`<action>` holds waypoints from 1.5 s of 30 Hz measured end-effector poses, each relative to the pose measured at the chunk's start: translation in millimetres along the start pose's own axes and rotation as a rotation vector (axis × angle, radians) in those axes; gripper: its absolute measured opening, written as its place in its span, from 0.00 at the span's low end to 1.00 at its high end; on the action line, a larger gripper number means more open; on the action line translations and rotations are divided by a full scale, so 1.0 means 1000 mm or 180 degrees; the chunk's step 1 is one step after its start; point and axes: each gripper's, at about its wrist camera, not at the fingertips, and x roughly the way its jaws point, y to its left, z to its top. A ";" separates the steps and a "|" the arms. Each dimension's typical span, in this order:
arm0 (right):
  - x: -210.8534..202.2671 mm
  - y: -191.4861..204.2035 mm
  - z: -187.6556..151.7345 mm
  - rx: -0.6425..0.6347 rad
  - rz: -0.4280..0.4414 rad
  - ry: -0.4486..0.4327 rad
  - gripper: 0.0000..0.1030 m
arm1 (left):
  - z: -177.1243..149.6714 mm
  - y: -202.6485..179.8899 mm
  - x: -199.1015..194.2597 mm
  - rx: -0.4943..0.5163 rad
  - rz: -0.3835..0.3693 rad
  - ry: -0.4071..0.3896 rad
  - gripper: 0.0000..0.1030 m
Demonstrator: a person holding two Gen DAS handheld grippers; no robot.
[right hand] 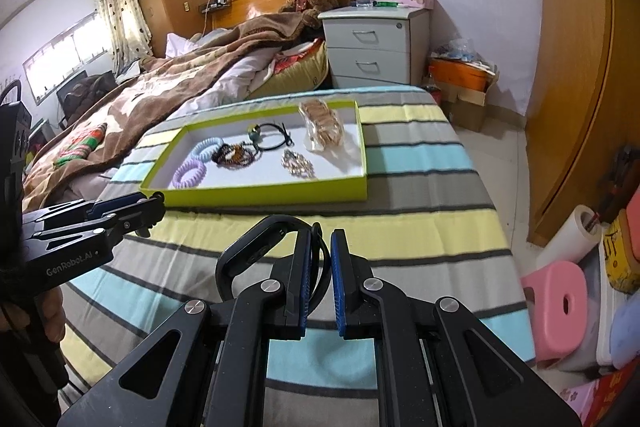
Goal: Organize jewelry
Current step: 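Lower the bear hair tie and black watch band into the green box, opening both tools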
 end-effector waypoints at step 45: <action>0.122 0.043 0.080 -0.0108 0.0179 0.0292 0.10 | 0.071 0.086 0.048 -0.0399 0.0146 -0.0050 0.32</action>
